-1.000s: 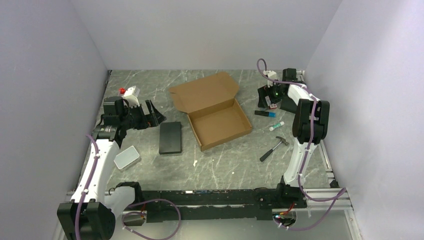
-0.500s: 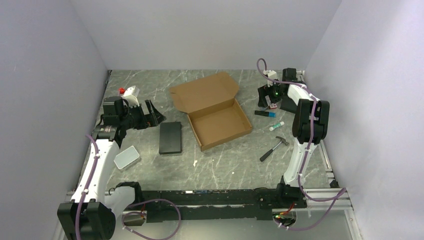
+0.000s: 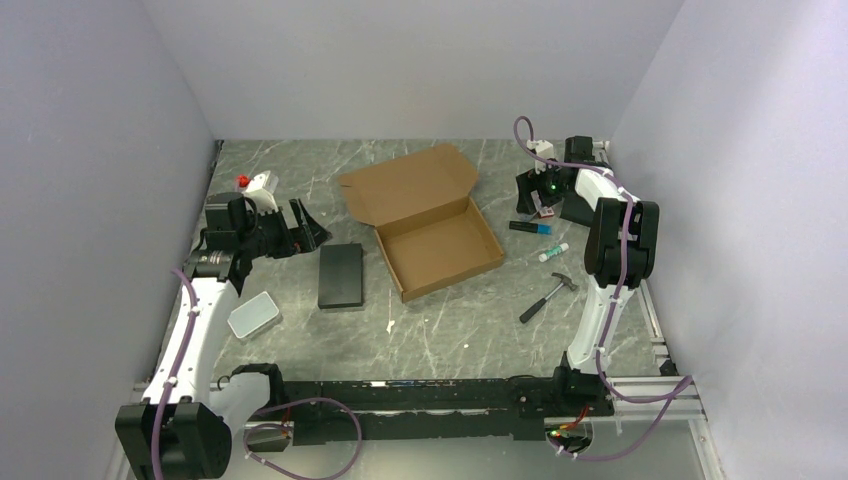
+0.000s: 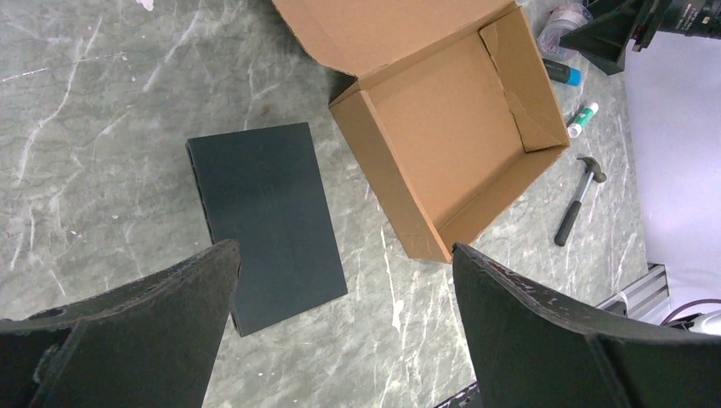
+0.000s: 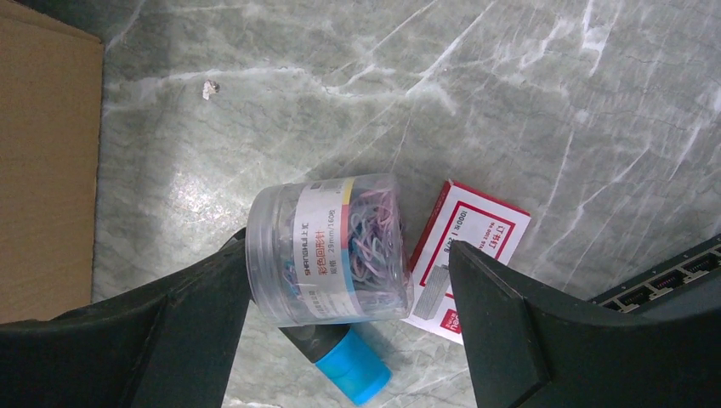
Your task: Fold the paper box
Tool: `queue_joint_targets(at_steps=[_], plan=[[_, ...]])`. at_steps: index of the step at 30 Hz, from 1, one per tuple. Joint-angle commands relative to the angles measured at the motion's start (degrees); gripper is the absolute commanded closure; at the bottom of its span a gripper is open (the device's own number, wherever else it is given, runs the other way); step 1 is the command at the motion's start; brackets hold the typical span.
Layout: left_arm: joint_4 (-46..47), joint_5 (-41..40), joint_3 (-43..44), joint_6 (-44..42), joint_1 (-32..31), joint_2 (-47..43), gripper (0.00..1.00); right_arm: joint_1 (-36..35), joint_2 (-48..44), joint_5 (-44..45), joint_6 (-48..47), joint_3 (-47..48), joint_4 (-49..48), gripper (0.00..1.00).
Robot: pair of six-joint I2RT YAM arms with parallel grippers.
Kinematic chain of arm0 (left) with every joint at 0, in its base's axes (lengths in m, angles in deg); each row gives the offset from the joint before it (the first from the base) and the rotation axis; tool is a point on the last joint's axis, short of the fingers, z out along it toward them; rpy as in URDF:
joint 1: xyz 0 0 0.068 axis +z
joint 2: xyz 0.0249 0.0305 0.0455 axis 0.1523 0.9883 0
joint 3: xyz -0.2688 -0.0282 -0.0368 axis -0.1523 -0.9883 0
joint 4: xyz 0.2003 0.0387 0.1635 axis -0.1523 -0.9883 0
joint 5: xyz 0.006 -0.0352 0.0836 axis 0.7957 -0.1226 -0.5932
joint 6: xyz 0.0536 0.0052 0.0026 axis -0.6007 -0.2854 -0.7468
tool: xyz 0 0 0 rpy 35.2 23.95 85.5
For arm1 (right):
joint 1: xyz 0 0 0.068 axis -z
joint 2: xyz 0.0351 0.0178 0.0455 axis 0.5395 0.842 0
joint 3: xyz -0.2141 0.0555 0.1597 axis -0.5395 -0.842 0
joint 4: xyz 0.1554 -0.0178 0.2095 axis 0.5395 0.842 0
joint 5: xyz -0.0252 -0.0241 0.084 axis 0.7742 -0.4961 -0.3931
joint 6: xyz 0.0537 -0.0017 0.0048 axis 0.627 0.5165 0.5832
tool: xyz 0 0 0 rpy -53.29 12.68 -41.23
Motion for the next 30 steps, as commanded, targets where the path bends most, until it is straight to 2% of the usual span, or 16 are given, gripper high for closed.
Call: queue_joint_targets(at_steps=[1,14,16,22,25,30], plan=[[1.9,1.8,-0.4,0.6,0.5,0.1,0.01,-0.2,-0.3,0.4,0.1,1.1,-1.7,0.15],[1.9,2.0,-0.4,0.6,0.6,0.0,0.01,-0.2,-0.3,-0.4,-0.9,1.4,-0.9,0.34],[1.9,1.9,-0.4,0.6,0.7,0.0,0.01,-0.2,-0.3,-0.6,-1.1,1.5,-0.7,0.41],[1.8,1.7,-0.4,0.6,0.7,-0.2,0.01,-0.2,-3.0,-1.2,-0.3,1.0,-1.0,0.78],[1.8,1.6,-0.4,0.5,0.7,-0.3,0.01,-0.1,-6.5,-2.2,0.9,-0.2,-1.5,0.87],[1.8,1.7,-0.4,0.6,0.8,-0.6,0.01,-0.1,-12.5,-6.6,3.9,-3.5,-1.9,0.94]])
